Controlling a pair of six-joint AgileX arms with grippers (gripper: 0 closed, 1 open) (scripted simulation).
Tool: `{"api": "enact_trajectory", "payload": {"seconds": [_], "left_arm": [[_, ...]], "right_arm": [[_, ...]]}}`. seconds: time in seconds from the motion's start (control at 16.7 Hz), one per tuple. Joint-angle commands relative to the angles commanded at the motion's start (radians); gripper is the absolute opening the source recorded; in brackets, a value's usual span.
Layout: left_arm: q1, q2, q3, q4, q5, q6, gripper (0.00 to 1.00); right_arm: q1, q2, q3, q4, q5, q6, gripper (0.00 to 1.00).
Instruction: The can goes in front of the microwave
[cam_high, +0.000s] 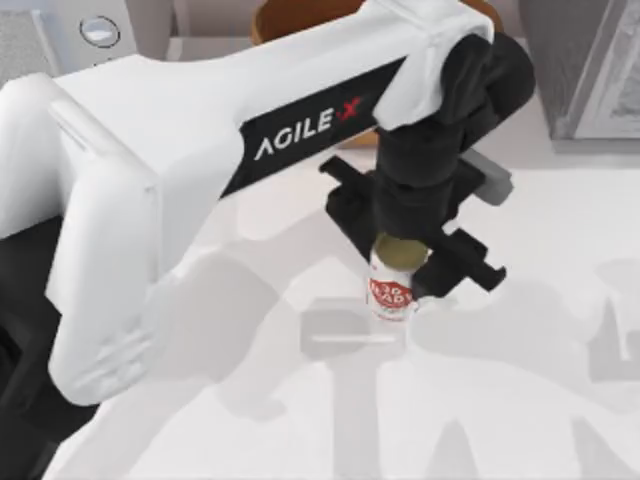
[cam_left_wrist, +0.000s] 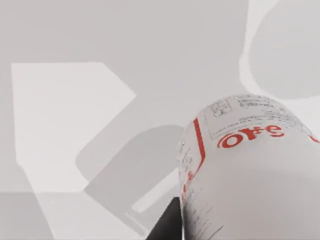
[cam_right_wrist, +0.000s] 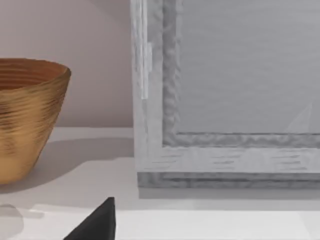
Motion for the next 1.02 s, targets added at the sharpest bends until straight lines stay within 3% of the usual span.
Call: {"api": "enact_trajectory", "payload": {"seconds": [0.3,0.78,1.02], "left_arm": [[0.11,-0.025,-0.038,0.01,-0.001,0.005,0.0],[0.647,-0.15,-0.215,0.063,-0.003,0.024,0.0],[0.805,-0.198,-0.281,0.084,-0.003,0.032,0.0]], "right_arm": [[0.0,0.0,0.0,0.0,0.0,0.0,1.0],[0.0,0.0,0.0,0.0,0.0,0.0,1.0],[0.0,0.0,0.0,0.0,0.0,0.0,1.0]]}}
